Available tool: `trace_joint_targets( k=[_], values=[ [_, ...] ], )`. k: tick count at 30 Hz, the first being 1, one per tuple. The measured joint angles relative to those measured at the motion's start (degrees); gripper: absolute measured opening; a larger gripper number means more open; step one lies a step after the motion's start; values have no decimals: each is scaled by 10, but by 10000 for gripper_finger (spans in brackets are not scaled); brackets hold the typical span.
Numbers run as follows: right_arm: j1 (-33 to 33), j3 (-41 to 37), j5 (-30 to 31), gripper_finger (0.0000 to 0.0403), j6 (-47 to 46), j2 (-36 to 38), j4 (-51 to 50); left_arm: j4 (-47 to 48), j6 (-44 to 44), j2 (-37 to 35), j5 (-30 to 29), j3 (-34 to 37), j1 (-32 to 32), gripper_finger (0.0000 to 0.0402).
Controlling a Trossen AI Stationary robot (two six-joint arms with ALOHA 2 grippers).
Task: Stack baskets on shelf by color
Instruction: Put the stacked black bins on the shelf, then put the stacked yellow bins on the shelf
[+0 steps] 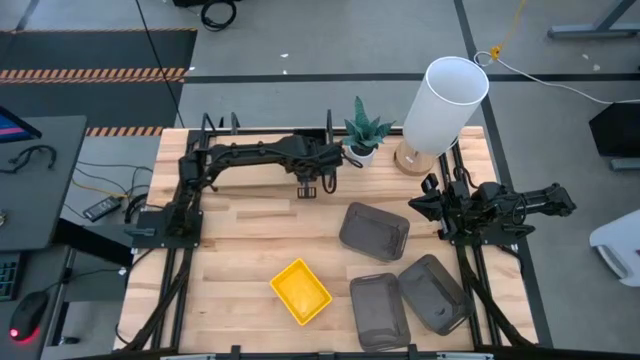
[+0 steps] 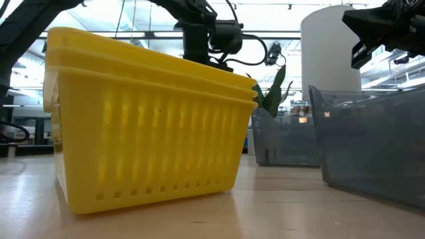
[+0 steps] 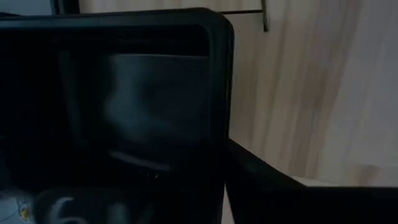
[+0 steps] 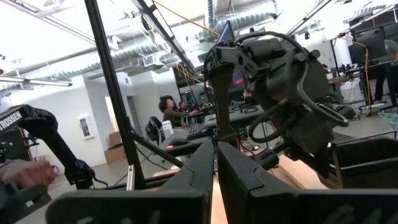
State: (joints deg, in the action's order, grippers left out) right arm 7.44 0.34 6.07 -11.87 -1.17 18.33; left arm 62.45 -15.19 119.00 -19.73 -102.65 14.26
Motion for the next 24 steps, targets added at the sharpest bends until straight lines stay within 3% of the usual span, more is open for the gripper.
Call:
trace_joint_targets(
  k=[6, 10, 17, 19, 24],
  values=[
    [0, 0, 0, 27, 0, 0, 0, -4, 8, -1, -10, 0, -10, 141],
    [0, 0, 0, 27, 0, 0, 0, 1, 11, -15, -60, 0, -25, 188],
    [0, 0, 0, 27, 0, 0, 0, 19, 60, -42, -66, -1, -58, 214],
    [0, 0, 0, 27, 0, 0, 0, 32, 90, -44, -39, -1, -68, 210],
    [0, 0, 0, 27, 0, 0, 0, 35, 192, -45, 156, -1, -106, 190]
  ],
)
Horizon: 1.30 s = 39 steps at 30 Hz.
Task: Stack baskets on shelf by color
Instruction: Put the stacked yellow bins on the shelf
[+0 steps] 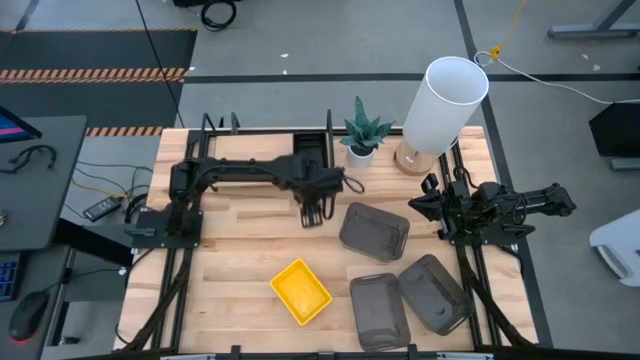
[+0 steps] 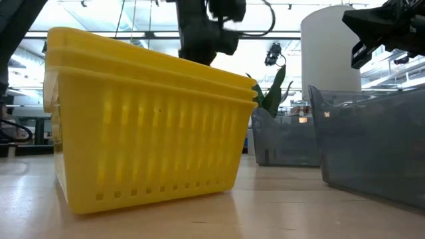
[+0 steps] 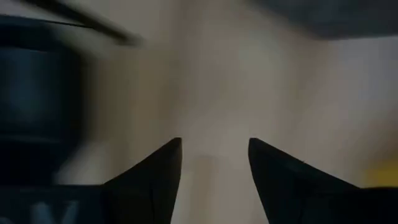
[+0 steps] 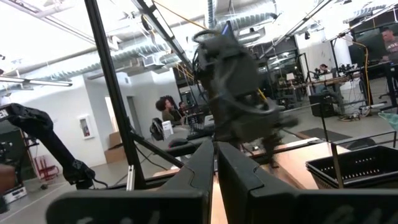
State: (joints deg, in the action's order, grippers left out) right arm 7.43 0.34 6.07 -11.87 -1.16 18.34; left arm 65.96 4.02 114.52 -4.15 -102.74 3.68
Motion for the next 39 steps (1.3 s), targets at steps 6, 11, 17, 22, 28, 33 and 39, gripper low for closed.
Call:
trace_joint_targets(
  k=[6, 11, 17, 22, 28, 33, 39],
  values=[
    [0, 0, 0, 27, 0, 0, 0, -4, 134, 0, 70, 0, -79, 167],
    [0, 0, 0, 27, 0, 0, 0, -18, 251, 0, 69, 0, -147, 155],
    [0, 0, 0, 27, 0, 0, 0, -1, 371, 0, 31, 0, -210, 144],
    [0, 0, 0, 27, 0, 0, 0, 79, 419, 0, -117, 0, -255, 154],
    [0, 0, 0, 27, 0, 0, 0, 79, 424, -1, -182, 2, -293, 165],
    [0, 0, 0, 27, 0, 0, 0, 81, 437, -21, -242, 88, -325, 145],
    [0, 0, 0, 27, 0, 0, 0, -12, 481, -81, -208, 203, -323, 122]
  ],
)
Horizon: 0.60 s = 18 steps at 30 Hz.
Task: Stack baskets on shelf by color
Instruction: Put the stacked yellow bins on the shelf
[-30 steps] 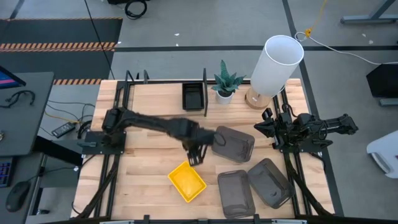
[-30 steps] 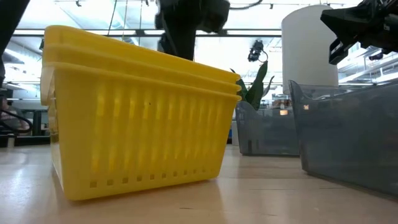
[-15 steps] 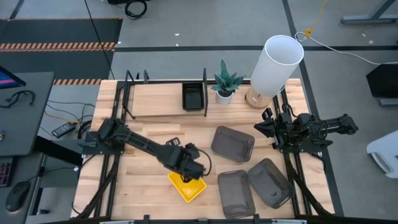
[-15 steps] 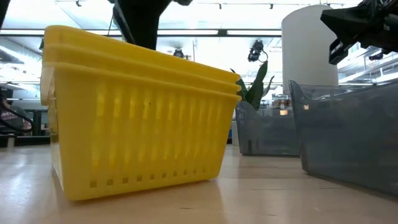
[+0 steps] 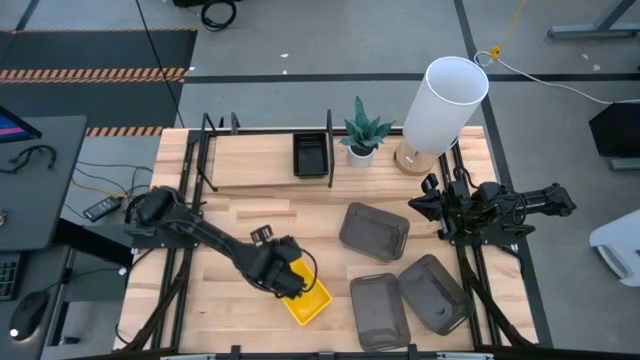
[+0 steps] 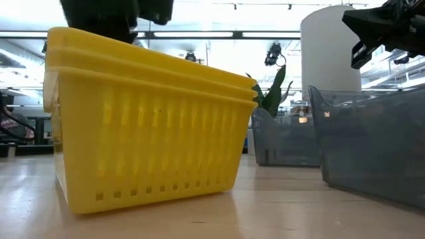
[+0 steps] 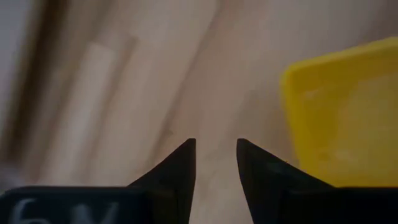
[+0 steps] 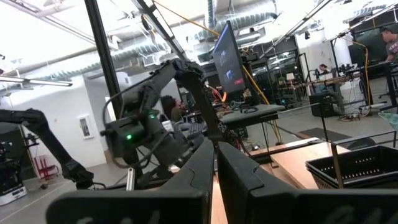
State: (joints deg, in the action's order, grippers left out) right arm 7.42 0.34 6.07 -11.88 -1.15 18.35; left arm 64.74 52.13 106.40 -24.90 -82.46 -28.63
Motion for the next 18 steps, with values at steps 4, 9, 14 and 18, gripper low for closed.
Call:
trace_joint_targets(
  k=[4, 9, 14, 18],
  values=[
    [0, 0, 0, 27, 0, 0, 0, -71, 14, -31, 47, 34, 5, 117],
    [0, 0, 0, 27, 0, 0, 0, -102, 42, -36, 82, 35, 20, 129],
    [0, 0, 0, 27, 0, 0, 0, -129, 30, -36, 123, 36, 35, 178],
    [0, 0, 0, 27, 0, 0, 0, -169, 29, -34, 143, 73, 47, 215]
  ],
)
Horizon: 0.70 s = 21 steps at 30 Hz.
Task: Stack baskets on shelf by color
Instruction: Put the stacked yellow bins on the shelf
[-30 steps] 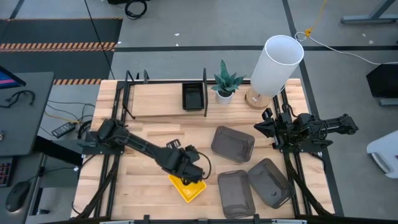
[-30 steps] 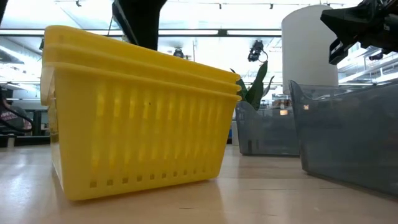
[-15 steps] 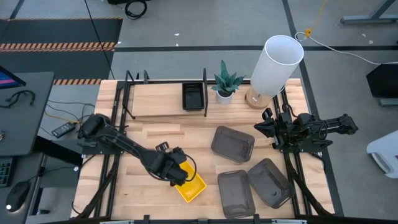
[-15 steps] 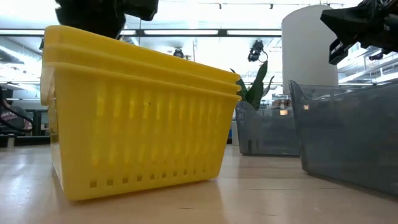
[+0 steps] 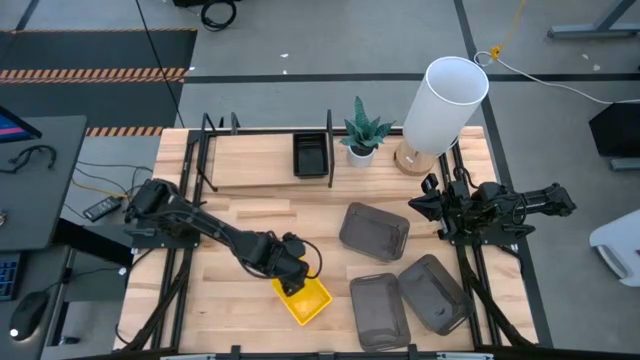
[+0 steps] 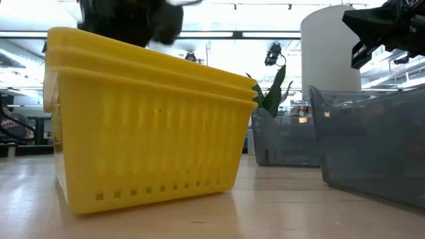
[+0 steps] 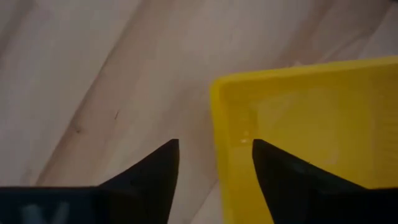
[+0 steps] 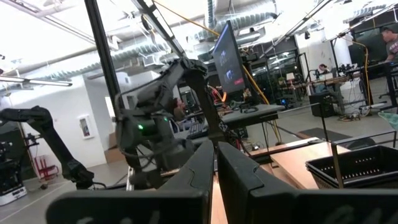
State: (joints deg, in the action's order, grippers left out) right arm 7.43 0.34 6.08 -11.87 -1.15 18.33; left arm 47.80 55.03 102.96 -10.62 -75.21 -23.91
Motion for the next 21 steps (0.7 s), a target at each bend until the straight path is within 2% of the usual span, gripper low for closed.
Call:
trace_joint_targets(
  k=[4, 7, 12, 18, 21],
  values=[
    [0, 0, 0, 27, 0, 0, 0, -88, 4, 0, 56, 58, 12, 231],
    [0, 0, 0, 27, 0, 0, 0, -118, 16, 0, 79, 83, 18, 220],
    [0, 0, 0, 27, 0, 0, 0, -106, 6, 0, 79, 82, 23, 156],
    [0, 0, 0, 27, 0, 0, 0, -49, -26, 0, 64, 65, 40, 26],
    [0, 0, 0, 27, 0, 0, 0, -21, -59, 0, 62, 54, 56, 21]
  ],
)
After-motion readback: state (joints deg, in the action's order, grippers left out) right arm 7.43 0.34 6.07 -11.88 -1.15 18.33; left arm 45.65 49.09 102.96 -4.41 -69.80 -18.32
